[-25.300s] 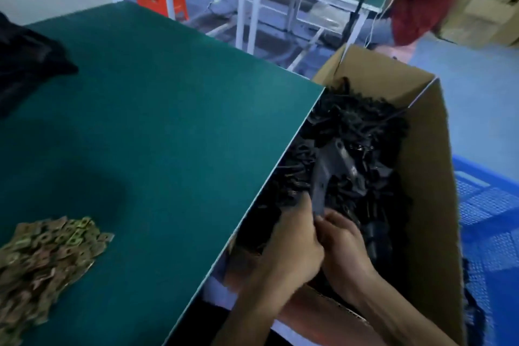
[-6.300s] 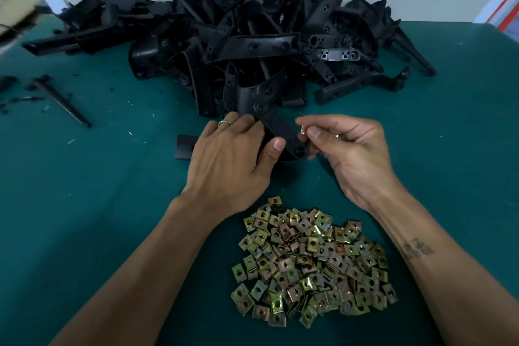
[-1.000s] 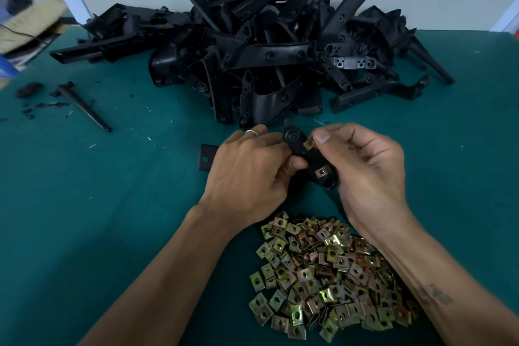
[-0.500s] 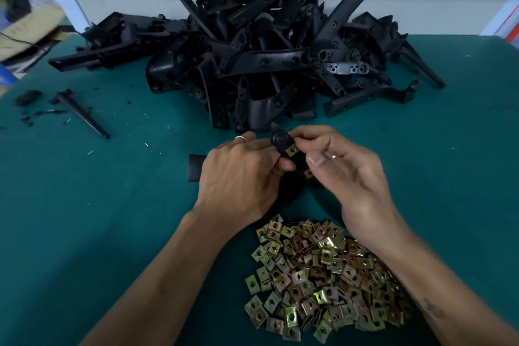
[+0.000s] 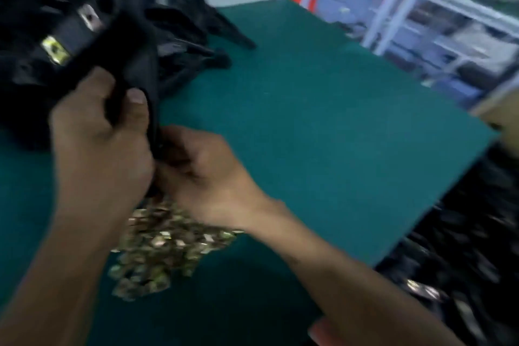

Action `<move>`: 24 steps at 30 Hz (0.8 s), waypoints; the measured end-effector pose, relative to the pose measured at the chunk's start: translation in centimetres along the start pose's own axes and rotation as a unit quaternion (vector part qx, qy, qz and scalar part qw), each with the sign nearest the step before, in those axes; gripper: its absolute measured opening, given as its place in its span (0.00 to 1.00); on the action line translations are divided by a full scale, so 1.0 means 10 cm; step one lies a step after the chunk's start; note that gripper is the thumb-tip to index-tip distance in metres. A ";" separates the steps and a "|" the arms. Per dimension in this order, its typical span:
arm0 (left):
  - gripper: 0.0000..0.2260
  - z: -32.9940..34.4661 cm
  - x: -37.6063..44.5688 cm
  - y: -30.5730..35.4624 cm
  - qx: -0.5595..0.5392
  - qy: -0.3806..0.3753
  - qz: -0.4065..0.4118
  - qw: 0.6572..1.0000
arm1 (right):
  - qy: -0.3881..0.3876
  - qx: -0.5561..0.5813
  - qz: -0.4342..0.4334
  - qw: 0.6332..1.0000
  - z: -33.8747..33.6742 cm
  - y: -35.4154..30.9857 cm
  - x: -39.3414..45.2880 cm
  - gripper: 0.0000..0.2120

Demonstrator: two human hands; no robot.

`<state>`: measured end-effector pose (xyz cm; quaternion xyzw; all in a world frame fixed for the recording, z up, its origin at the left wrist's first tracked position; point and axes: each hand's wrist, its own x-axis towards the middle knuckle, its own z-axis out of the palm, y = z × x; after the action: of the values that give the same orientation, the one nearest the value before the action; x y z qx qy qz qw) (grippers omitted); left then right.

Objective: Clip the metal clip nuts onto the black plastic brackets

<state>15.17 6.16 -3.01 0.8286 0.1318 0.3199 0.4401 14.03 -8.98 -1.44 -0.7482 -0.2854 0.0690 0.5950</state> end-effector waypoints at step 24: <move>0.27 1.89 -2.96 1.30 0.218 -0.603 0.115 0.758 | 0.439 0.116 0.476 0.753 -1.62 1.44 -2.64 0.13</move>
<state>4.04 -28.40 -12.42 0.9326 -0.1909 -0.2356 0.1956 4.30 -38.07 -16.47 -0.6604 0.4101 0.0400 0.6278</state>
